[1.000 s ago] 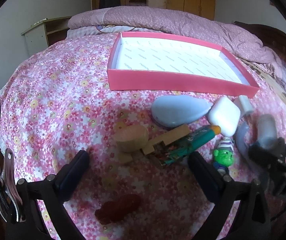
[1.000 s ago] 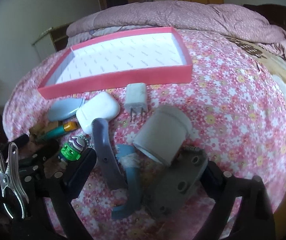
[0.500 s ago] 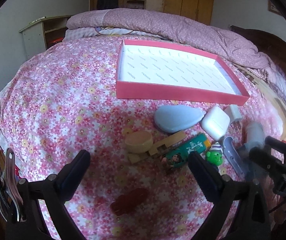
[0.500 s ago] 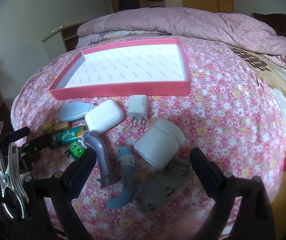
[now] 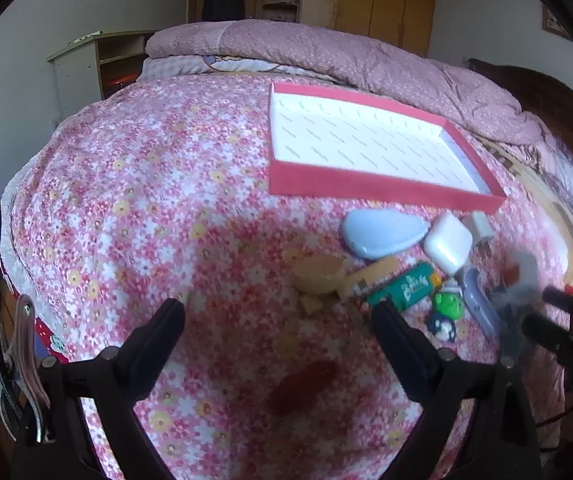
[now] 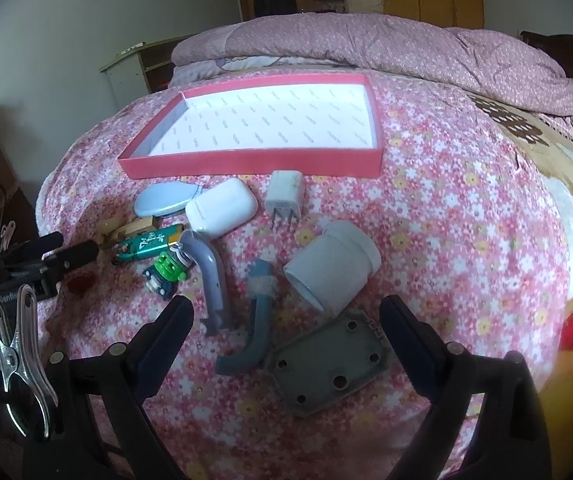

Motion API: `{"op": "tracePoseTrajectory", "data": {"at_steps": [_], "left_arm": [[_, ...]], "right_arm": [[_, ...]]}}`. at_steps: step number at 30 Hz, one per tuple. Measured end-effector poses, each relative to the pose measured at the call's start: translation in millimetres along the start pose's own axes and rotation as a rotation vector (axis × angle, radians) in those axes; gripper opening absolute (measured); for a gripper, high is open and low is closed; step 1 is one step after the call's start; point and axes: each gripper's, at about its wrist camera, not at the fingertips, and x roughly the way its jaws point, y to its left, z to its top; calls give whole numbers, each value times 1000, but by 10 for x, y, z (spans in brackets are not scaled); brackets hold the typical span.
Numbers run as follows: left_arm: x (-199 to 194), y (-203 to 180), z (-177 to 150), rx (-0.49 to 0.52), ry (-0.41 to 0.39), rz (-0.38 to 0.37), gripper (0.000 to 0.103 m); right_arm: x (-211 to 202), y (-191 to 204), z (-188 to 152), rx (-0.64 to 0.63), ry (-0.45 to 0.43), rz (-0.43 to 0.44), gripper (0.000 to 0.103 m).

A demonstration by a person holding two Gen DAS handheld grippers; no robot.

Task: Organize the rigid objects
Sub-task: 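Move left tool to the tan disc while right tool approaches the white jar, then close left tool on the tan disc while right tool grasps the white jar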

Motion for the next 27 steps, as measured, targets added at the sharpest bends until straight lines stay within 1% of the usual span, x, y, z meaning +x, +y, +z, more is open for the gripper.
{"op": "tracePoseTrajectory", "data": {"at_steps": [1,5,6,7,9,11,13,14,15,17,18,22,24,27], "left_arm": [[6,5,24,-6,-3,-6,94],[82,-43,100,12,8,-13,80],[118,-60,116,18,15,-18,76],[155,-68,129,17,25,-24,75],[227,-78,152,6,45,-40,67],[278,-92,160,0,55,-56,65],[291,-113,181,0,42,-62,62],[294,-126,192,4,37,-63,55],[296,-142,204,8,34,-70,45],[292,-161,213,11,38,-99,33],[283,-170,208,12,37,-107,33],[260,-177,162,23,18,-95,33],[257,-152,155,10,16,-98,33],[255,-103,153,-12,18,-111,33]], "right_arm": [[3,-16,-3,7,1,2,97],[26,-50,-1,21,6,8,96],[33,-49,-6,20,8,14,96],[39,-44,-10,18,8,18,96],[47,-25,-15,15,5,21,96],[46,-23,-24,12,0,28,96],[31,-20,-30,7,-6,45,96],[23,-18,-30,2,-8,49,96],[8,-8,-30,-10,-12,50,96],[-23,7,-30,-28,-20,47,96],[-36,11,-29,-39,-23,44,96],[-76,5,-35,-63,-25,26,95],[-84,-26,-39,-61,-23,25,92],[-84,-92,-38,-44,-19,15,90]]}}
